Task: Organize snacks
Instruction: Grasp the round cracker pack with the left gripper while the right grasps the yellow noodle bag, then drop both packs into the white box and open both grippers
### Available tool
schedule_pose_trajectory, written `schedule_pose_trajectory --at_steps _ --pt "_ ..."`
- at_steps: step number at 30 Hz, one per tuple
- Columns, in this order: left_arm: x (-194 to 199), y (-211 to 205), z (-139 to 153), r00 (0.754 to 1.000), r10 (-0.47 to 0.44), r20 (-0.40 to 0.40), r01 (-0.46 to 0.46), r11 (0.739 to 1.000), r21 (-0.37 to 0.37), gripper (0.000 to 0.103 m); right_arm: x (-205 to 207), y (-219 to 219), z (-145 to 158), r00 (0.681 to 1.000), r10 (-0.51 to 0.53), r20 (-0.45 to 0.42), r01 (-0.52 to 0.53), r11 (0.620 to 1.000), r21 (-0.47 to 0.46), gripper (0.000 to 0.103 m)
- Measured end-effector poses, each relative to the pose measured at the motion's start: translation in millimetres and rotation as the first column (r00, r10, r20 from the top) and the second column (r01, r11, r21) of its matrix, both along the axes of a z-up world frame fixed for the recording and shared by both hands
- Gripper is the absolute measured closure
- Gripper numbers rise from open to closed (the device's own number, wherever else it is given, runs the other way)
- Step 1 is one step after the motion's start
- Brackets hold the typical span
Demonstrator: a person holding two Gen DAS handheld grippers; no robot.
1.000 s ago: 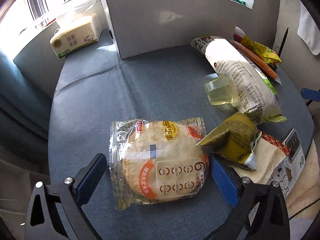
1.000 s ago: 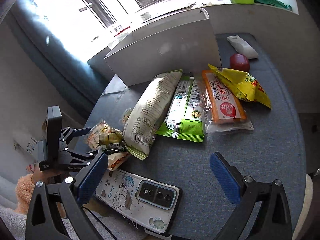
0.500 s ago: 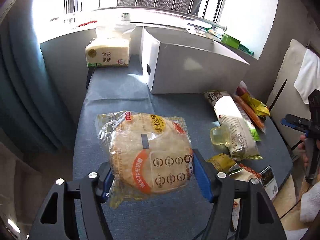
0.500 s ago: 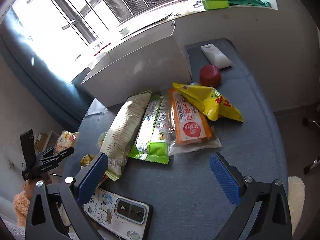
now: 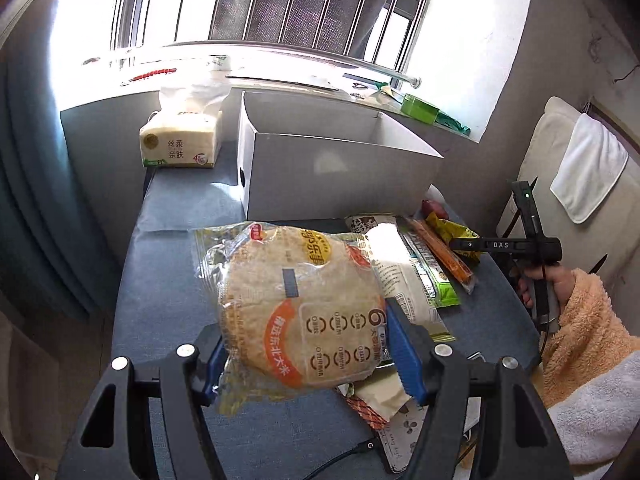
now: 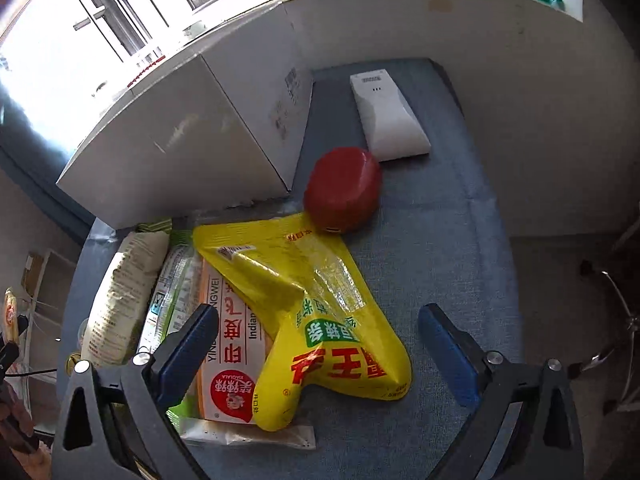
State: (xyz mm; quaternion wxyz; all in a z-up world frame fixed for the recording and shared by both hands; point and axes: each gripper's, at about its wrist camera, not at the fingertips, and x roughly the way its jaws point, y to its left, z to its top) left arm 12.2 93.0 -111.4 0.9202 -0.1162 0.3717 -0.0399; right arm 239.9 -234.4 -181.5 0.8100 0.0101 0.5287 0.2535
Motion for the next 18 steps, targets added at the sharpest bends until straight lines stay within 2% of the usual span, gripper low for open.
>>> schedule_pose_trajectory --at_steps 1,4,8,11,13,18 --pt "1 1 1 1.0 0.004 0.001 -0.004 1.0 -0.003 0.031 -4 0 1 1.0 0.0 0.007 0.0 1.0 -0.006 0.052" --pt "5 4 5 1.0 0.008 0.014 -0.008 1.0 -0.008 0.031 -21 -5 7 1.0 0.003 0.017 -0.003 1.0 0.015 0.059" --pt "15 4 17 0.999 0.0 0.046 0.001 1.0 -0.007 0.031 -52 -14 26 1.0 -0.001 0.027 -0.003 0.993 0.12 0.063" --pt "29 2 29 0.997 -0.019 0.075 0.019 1.0 0.0 0.031 -75 -13 49 0.997 0.008 0.076 -0.022 0.981 0.193 0.063" --pt "41 -1 38 0.994 -0.036 0.101 0.036 0.999 0.0 0.031 -84 -11 61 0.993 0.01 0.121 -0.034 0.978 0.204 0.063" --pt "82 -7 57 0.986 -0.081 0.144 0.08 0.997 0.017 0.031 -73 2 87 0.989 0.024 0.148 -0.059 0.97 0.237 0.063"
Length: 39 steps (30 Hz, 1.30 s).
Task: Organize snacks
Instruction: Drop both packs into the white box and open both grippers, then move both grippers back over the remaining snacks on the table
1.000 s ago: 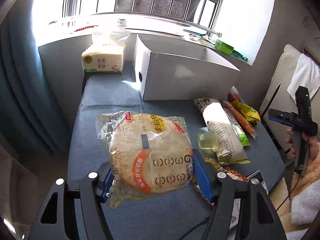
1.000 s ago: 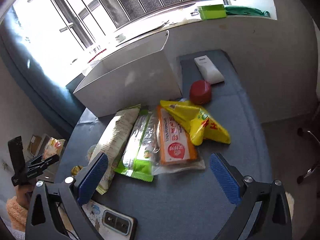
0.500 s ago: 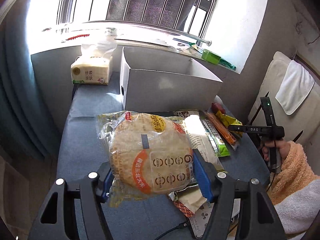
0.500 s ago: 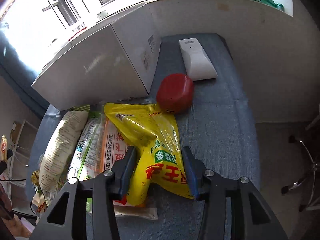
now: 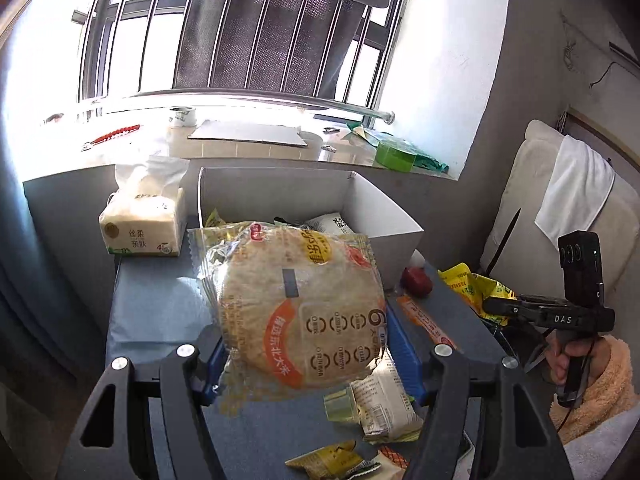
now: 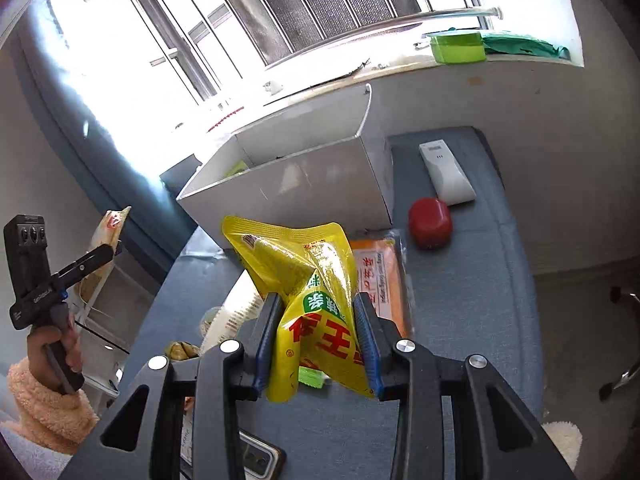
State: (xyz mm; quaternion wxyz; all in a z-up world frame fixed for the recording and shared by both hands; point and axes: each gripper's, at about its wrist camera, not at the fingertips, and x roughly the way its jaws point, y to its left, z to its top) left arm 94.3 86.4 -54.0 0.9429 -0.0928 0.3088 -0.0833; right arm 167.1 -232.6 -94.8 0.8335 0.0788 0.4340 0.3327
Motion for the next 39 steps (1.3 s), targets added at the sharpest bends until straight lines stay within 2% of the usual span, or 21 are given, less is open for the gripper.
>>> schedule_pose_trajectory --at_steps 3,5,7,11,15,17,18,19,21,27,32,39 --pt "29 3 11 1.0 -0.005 0.024 0.005 1.0 -0.017 0.031 24 14 15 1.0 -0.016 0.026 0.017 0.999 -0.027 0.063" --pt "53 5 16 1.0 0.001 0.026 -0.001 1.0 -0.012 0.031 41 22 28 0.999 -0.003 0.05 0.001 1.0 0.024 0.063" --pt "77 10 18 1.0 -0.004 0.021 0.004 0.999 -0.037 0.031 61 33 40 0.998 -0.006 0.056 0.004 0.999 0.047 0.063" --pt "126 18 12 0.999 0.024 -0.023 -0.024 0.999 -0.022 0.031 103 66 55 0.997 -0.013 0.076 0.011 0.999 0.03 0.063" --pt "165 23 4 0.995 0.073 -0.069 -0.073 0.997 0.007 0.03 142 101 52 0.998 -0.012 0.057 0.014 1.0 -0.021 0.063" --pt "183 28 -1 0.989 0.098 -0.111 -0.097 0.995 0.008 0.016 158 110 49 0.998 -0.042 0.052 0.044 0.999 -0.027 0.057" --pt "188 28 -3 0.985 0.119 -0.126 -0.115 0.993 0.031 0.001 164 111 48 0.997 -0.054 0.052 0.055 0.998 -0.019 0.053" --pt "189 29 -4 0.983 0.135 -0.127 -0.129 0.99 0.051 0.0 170 112 47 0.997 -0.058 0.042 0.058 0.998 -0.018 0.033" --pt "190 30 -7 0.981 0.127 -0.146 -0.122 0.992 0.042 0.0 176 114 45 0.997 -0.077 0.019 0.078 0.997 -0.02 0.0" --pt "180 28 -9 0.978 0.145 -0.148 -0.136 0.988 0.071 0.0 163 115 45 0.997 -0.062 0.056 0.065 0.997 -0.046 0.0" --pt "165 22 -3 0.98 0.135 -0.143 -0.125 0.989 0.081 0.0 146 110 47 0.997 -0.053 0.052 0.055 0.998 -0.028 0.0" --pt "119 11 5 0.984 0.126 -0.127 -0.113 0.989 0.1 0.0 100 96 54 0.997 0.004 0.074 -0.003 1.0 -0.023 0.0"
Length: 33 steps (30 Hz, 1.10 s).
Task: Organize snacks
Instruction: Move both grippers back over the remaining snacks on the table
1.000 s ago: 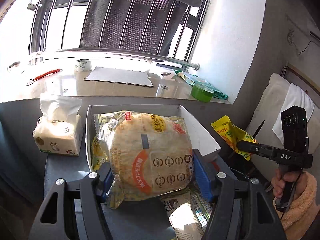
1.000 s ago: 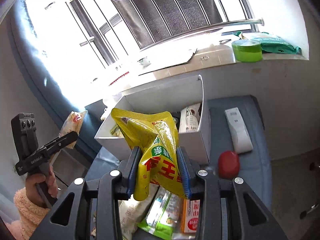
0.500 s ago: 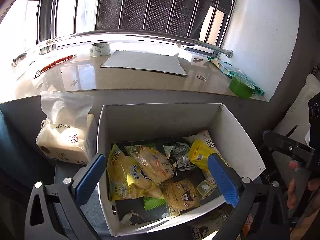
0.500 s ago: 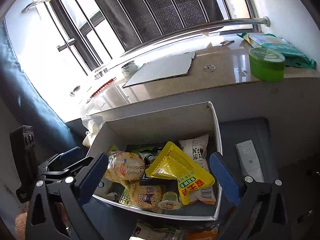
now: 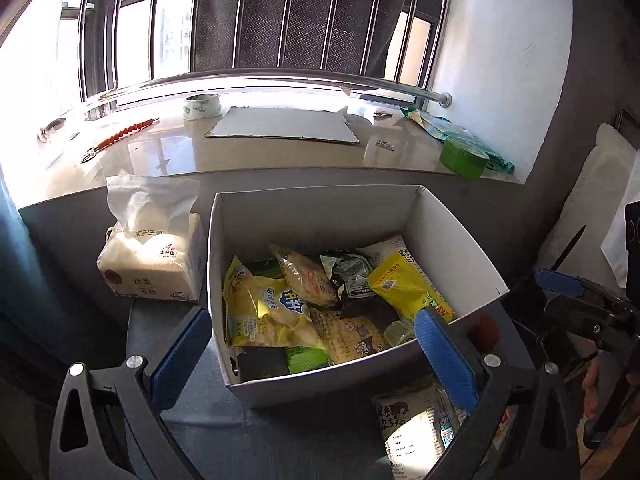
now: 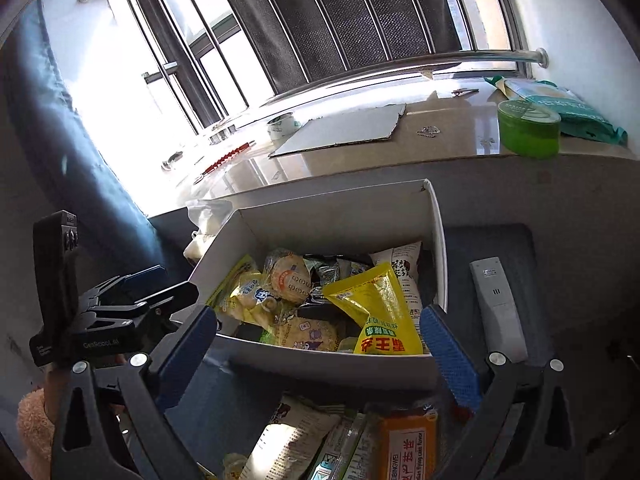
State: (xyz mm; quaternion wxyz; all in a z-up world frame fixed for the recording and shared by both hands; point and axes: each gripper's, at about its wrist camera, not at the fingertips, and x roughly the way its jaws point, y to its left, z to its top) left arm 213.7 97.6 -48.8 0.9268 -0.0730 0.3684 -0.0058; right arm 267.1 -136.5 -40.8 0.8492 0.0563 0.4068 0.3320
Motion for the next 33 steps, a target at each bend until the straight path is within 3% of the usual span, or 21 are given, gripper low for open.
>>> schedule_pose_trajectory --at_steps 7,13,16,20,26,33 --pt "-78 -22 -14 0.999 -0.038 -0.006 0.038 0.997 -0.073 0.0 -65 -30 -12 1.0 0.03 -0.004 -0.03 1.0 0.001 0.0" --pt "-138 -35 -53 0.997 -0.031 -0.066 0.02 0.985 -0.172 0.0 -116 -60 -55 0.994 -0.002 -0.107 0.002 1.0 -0.004 0.0" --pt "-155 -41 -65 0.996 -0.03 -0.086 0.014 0.982 -0.189 0.0 -137 -73 -78 0.986 -0.037 -0.164 0.034 0.999 -0.022 0.0" --pt "-167 -47 -74 0.993 -0.038 -0.115 0.02 0.988 -0.155 0.0 -155 -83 -99 0.97 -0.068 -0.235 0.059 0.997 -0.043 0.0" --pt "-183 -50 -87 0.989 -0.057 -0.136 0.036 0.987 -0.154 0.0 -152 -50 -98 0.972 -0.003 -0.235 -0.007 0.999 -0.041 0.0" --pt "-203 -46 -91 0.989 -0.057 -0.136 0.036 0.987 -0.158 0.0 -114 18 -105 0.959 0.095 -0.268 -0.106 0.994 -0.027 0.0"
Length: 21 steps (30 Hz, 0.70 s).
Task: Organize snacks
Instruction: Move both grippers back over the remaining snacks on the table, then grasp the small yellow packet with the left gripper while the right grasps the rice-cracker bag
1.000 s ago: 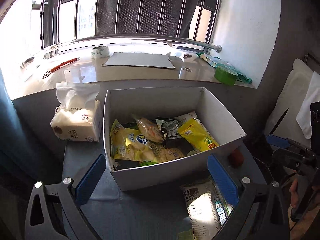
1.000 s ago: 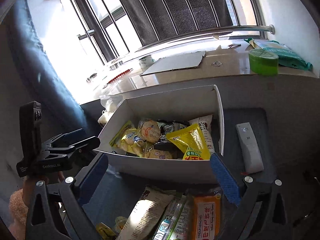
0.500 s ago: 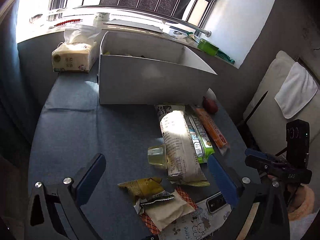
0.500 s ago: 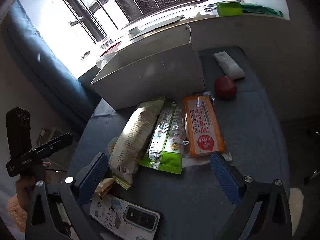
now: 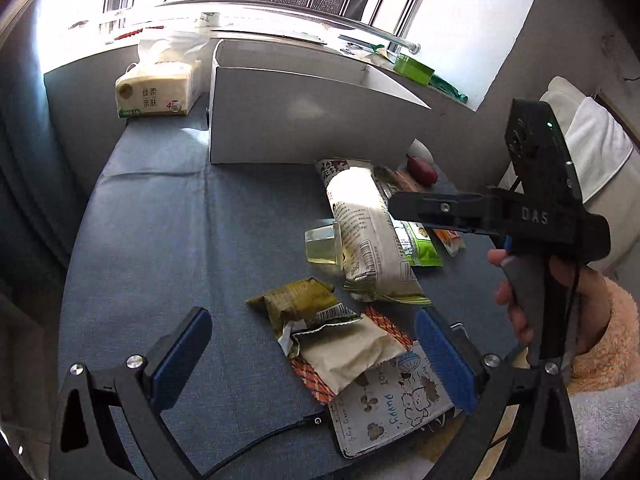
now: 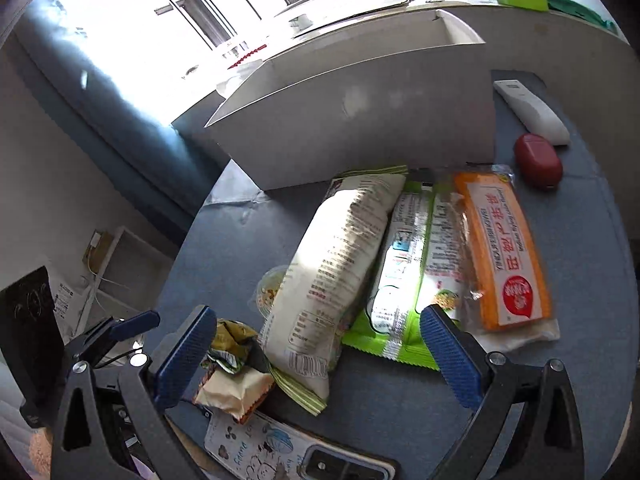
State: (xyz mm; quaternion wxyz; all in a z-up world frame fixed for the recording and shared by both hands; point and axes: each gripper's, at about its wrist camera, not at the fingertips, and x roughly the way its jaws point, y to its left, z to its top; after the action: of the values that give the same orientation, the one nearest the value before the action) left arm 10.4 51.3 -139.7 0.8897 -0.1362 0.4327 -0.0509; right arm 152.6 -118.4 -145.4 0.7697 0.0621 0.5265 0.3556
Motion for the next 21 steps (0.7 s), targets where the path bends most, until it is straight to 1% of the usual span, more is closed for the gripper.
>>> schedule_pose_trajectory --at_steps 1,3,6,7,8,9,10,11,12,14,16,18,21 --pt "-2 1 0 1.0 -0.002 -0.002 0.002 1.0 0.001 0.0 6 9 -4 1.0 0.006 -0.013 -0.006 1.0 -0.013 0.0" --pt "-7 4 -1 1.0 0.006 0.001 -0.006 1.0 0.011 0.0 16 25 -9 1.0 0.024 -0.013 -0.024 0.999 -0.036 0.0" --pt "-10 10 -4 1.0 0.024 -0.006 -0.024 1.0 -0.002 0.0 27 44 -20 0.999 0.039 -0.018 -0.04 0.995 -0.093 0.0" --pt "-10 13 -5 0.999 0.031 -0.009 -0.031 0.999 -0.006 0.0 31 47 -25 0.999 0.032 -0.033 -0.035 0.993 -0.116 0.0" --pt "-11 14 -6 0.999 0.034 -0.012 -0.034 0.999 -0.011 0.0 32 49 -27 0.999 0.016 -0.03 -0.02 0.991 -0.133 0.001" --pt "-11 16 -7 0.999 0.038 -0.013 -0.038 0.999 -0.015 0.0 32 51 -25 1.0 0.01 0.012 -0.008 0.988 -0.151 0.008" --pt "-11 17 -8 0.999 0.042 -0.014 -0.043 0.999 -0.019 0.0 32 55 -26 1.0 0.009 0.029 -0.003 0.982 -0.19 0.038" --pt "-10 18 -8 0.999 0.044 -0.019 -0.044 0.999 -0.026 0.0 33 56 -28 1.0 0.0 0.02 0.004 0.979 -0.206 0.058" --pt "-9 18 -8 0.999 0.044 -0.022 -0.044 0.998 -0.033 0.0 35 53 -30 1.0 -0.009 0.008 0.01 0.982 -0.187 0.06" --pt "-8 16 -7 0.999 0.032 -0.018 -0.032 0.999 -0.035 0.0 34 52 -28 1.0 -0.004 0.02 0.007 0.983 -0.184 0.063" --pt "-5 14 -8 1.0 0.02 -0.019 -0.02 1.0 -0.02 0.0 34 49 -24 1.0 0.0 0.02 0.004 0.985 -0.173 0.07" --pt "-1 12 -9 1.0 0.014 -0.024 -0.015 1.0 -0.021 0.0 33 44 -14 0.999 0.007 0.032 -0.002 0.987 -0.158 0.071" --pt "5 10 -10 0.999 0.013 -0.03 -0.014 0.999 -0.047 0.0 30 33 3 0.998 0.014 0.067 -0.005 0.991 -0.134 0.071"
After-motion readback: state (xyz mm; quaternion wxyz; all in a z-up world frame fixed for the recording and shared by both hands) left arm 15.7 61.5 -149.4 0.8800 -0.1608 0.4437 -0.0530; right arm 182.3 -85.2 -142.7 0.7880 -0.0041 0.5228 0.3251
